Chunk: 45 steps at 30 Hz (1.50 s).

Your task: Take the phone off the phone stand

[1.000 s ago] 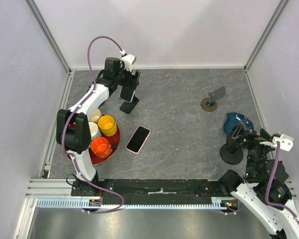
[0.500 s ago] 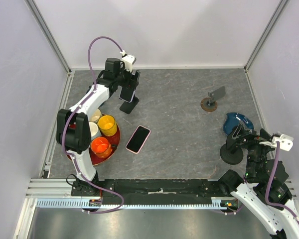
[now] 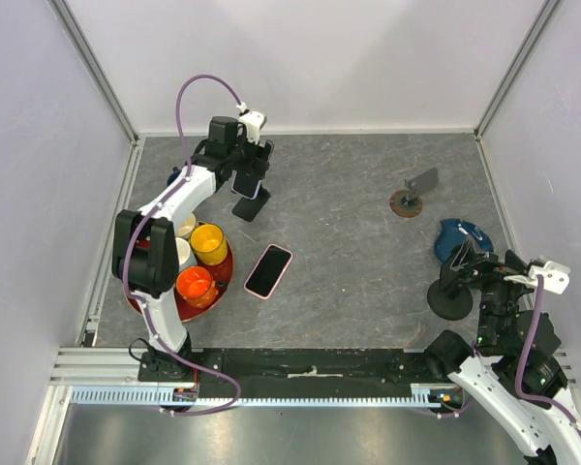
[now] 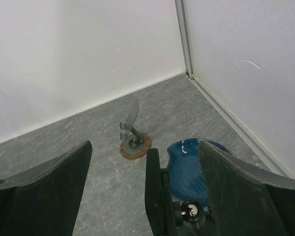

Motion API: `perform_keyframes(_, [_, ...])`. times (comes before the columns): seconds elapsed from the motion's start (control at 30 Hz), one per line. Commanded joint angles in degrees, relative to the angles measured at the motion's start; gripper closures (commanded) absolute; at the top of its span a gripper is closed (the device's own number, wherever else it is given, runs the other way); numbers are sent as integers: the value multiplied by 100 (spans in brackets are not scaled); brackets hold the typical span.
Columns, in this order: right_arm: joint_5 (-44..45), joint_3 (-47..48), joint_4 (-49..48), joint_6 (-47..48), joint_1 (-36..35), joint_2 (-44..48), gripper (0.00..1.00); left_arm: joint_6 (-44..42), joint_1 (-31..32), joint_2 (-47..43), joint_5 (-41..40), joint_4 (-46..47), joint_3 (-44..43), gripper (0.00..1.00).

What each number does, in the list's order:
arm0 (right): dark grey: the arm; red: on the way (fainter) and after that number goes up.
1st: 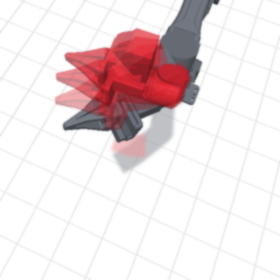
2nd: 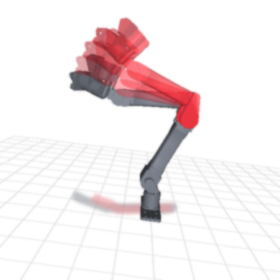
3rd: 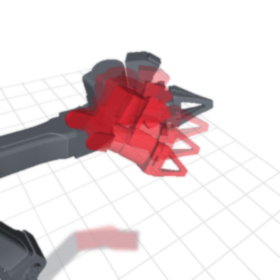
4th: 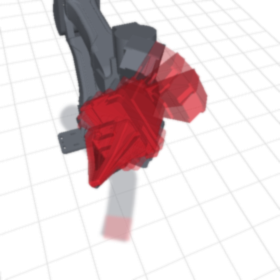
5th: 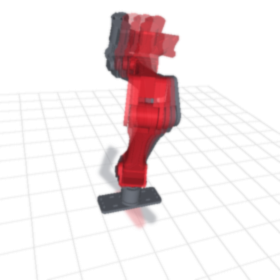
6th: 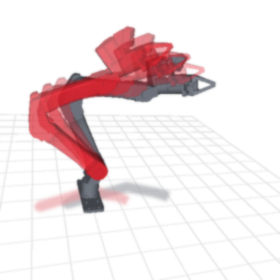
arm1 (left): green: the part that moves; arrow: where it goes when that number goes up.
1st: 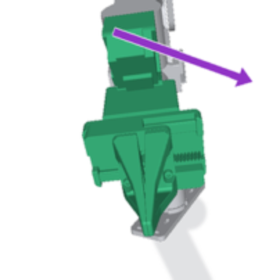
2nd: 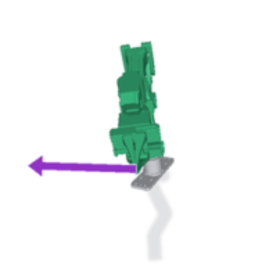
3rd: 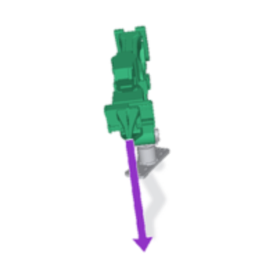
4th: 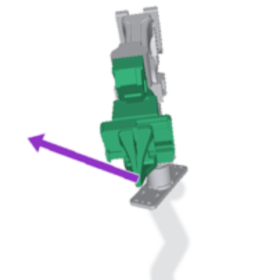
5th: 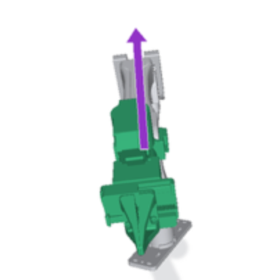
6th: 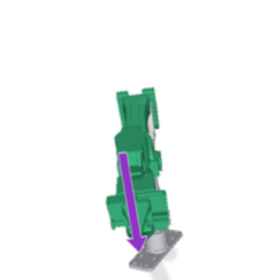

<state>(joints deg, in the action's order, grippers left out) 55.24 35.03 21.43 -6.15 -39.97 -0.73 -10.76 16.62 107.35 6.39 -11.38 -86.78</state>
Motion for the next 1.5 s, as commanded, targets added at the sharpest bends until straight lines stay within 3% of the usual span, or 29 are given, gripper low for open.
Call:
perform_keyframes(0.0, [-58,-31,-166,70,-11,56,4,180,17,32,99,267,30,5])
perform_keyframes(0.4, [-93,-31,-174,70,-11,47,4,189,16,-241,187,259,48,26])
perform_keyframes(0.43, [-93,-22,-174,70,-3,47,4,180,25,-267,187,267,56,34])
perform_keyframes(0.6, [-101,-31,-174,79,-11,47,4,189,16,-477,178,259,39,53])
perform_keyframes(1.1, [-145,-22,-174,62,-11,56,4,478,16,-979,-112,391,-40,55])
perform_keyframes(1.47, [-207,13,-166,44,-11,47,4,1172,437,-1427,-559,-732,-708,55])
